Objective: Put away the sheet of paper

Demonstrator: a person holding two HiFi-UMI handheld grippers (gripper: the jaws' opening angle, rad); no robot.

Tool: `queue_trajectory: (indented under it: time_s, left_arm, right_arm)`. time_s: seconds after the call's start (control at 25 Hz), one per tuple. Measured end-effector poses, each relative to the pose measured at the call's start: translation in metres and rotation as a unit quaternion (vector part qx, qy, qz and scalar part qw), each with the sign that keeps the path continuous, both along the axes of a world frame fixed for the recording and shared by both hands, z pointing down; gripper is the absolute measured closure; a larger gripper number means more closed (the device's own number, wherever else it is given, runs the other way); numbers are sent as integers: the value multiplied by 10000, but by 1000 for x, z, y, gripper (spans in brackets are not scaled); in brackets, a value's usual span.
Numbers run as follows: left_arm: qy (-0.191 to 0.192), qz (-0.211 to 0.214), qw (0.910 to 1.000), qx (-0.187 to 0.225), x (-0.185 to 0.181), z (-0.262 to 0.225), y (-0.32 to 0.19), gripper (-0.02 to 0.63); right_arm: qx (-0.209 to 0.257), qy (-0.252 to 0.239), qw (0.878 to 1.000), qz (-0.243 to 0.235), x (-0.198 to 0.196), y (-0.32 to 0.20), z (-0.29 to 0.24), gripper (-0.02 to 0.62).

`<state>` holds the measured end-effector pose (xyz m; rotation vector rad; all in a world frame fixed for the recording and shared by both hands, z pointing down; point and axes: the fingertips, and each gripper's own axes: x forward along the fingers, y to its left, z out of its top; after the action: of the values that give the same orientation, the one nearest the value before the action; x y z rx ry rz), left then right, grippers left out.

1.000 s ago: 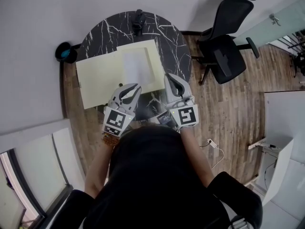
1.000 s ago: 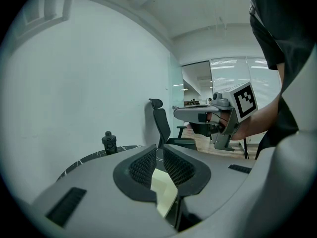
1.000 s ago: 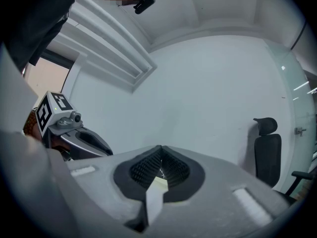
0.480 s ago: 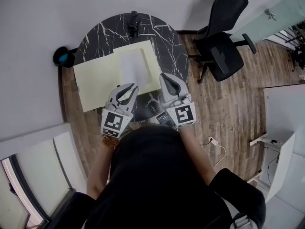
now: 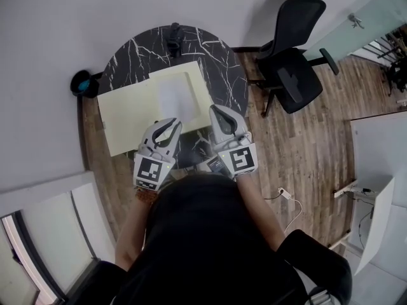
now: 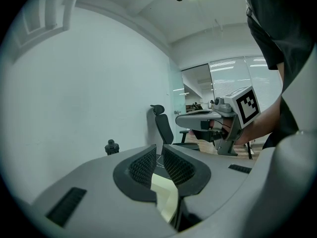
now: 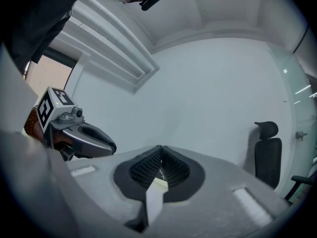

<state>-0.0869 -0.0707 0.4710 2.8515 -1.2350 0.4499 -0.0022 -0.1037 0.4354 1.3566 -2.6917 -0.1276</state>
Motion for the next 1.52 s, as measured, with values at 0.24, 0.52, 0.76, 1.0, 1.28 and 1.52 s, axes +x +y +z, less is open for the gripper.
queue_trajectory:
  time_s: [0.24,0.52,0.76,1.0,1.28,1.52]
  left_arm:
    - [97,-34,9999,64,3,-3,-1,551]
    - [114,77,9998,111,7,-5,-3,552]
    - [116,-10,9999,105,-2,-4,-3,552]
    - [116,-70,9999,79,-9,-1,1,551]
    - [131,-84,9999,-6,-9,4,3,552]
    - [135,-76,9999,-34,-8,6,3,552]
  right_arm:
    - [-2,-4,10000,24,5,4,0,597]
    - [8,16,10000,27,4,3,0,597]
    - [-25,29,9999,-121,-5,4,3,597]
    - [-40,6,9997,-236,-11,8,4,597]
    - [-116,18,9991,-398,-14,12,6,597]
    - [-131,12,9991,-399,-14,12,7,597]
